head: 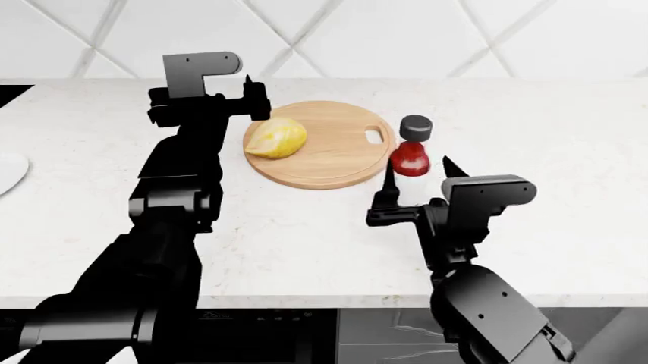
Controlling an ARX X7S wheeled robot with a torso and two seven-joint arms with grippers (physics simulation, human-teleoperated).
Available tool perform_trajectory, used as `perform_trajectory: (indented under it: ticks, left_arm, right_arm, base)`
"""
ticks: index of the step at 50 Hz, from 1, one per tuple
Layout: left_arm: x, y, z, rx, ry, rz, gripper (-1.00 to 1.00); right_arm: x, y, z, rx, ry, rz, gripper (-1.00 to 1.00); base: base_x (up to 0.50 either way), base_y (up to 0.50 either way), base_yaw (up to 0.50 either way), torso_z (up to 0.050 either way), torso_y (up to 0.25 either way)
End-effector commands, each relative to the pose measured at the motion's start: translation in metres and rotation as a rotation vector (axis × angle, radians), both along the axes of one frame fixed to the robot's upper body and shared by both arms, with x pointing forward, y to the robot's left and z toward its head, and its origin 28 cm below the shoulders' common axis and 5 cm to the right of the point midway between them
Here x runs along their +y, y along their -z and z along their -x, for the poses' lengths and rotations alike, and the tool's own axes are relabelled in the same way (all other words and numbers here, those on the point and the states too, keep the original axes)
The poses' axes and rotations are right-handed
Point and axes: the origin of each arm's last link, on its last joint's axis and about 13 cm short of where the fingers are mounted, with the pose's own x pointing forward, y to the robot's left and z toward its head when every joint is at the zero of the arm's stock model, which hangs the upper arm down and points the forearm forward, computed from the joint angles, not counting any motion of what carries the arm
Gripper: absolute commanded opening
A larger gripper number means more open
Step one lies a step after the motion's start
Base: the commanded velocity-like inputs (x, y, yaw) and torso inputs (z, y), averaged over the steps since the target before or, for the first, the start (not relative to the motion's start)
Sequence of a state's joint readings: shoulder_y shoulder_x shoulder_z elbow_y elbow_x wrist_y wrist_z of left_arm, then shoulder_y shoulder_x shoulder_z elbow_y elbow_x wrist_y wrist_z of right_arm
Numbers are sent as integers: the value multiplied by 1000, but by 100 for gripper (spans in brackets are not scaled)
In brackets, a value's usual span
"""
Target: Pick the chicken breast from the plate and place it on the cutting board. Then pick the condiment bottle from the cabinet and place it next to the cutting board.
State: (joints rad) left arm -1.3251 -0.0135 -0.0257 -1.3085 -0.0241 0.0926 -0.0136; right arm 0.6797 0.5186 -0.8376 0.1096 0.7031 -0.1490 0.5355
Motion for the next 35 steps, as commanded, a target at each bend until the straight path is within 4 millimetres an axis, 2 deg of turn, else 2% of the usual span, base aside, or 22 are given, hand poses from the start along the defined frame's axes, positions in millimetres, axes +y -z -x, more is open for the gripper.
perform_trajectory:
  ticks: [1,5,20,25,26,27,28,31,35]
  left_arm:
    - [0,0,0,0,0,0,100]
    - [0,0,0,0,1,0,100]
    - [3,-3,-1,-26,-14,37,100]
    - [5,-18,-3,-125,30,78,100]
    - [6,-22,0,-143,45,96,100]
    - [6,-9,7,-74,60,117,100]
    - [6,-9,15,-62,72,129,100]
    - [10,-49,38,-230,94,127,100]
    - [11,-62,52,-269,111,131,100]
  right_arm:
    - [0,-7,18,-21,-6,-24,100]
    - [-1,-12,27,-39,-4,-35,100]
    - [-4,-50,63,-160,-51,-100,100]
    - [-8,-60,69,-190,-60,-112,100]
    - [-9,-61,70,-195,-61,-116,100]
    - [-10,-63,71,-201,-59,-122,100]
    - [-11,-65,72,-207,-58,-126,100]
    - [-13,-70,75,-220,-54,-137,100]
    - [-16,-76,76,-232,-42,-146,100]
  base:
    - [0,0,0,0,0]
    - [0,0,0,0,0]
    - [0,0,0,0,0]
    - [0,0,0,0,0]
    - [0,0,0,0,0]
    - [0,0,0,0,0]
    - [0,0,0,0,0]
    - [0,0,0,0,0]
    - [0,0,0,0,0]
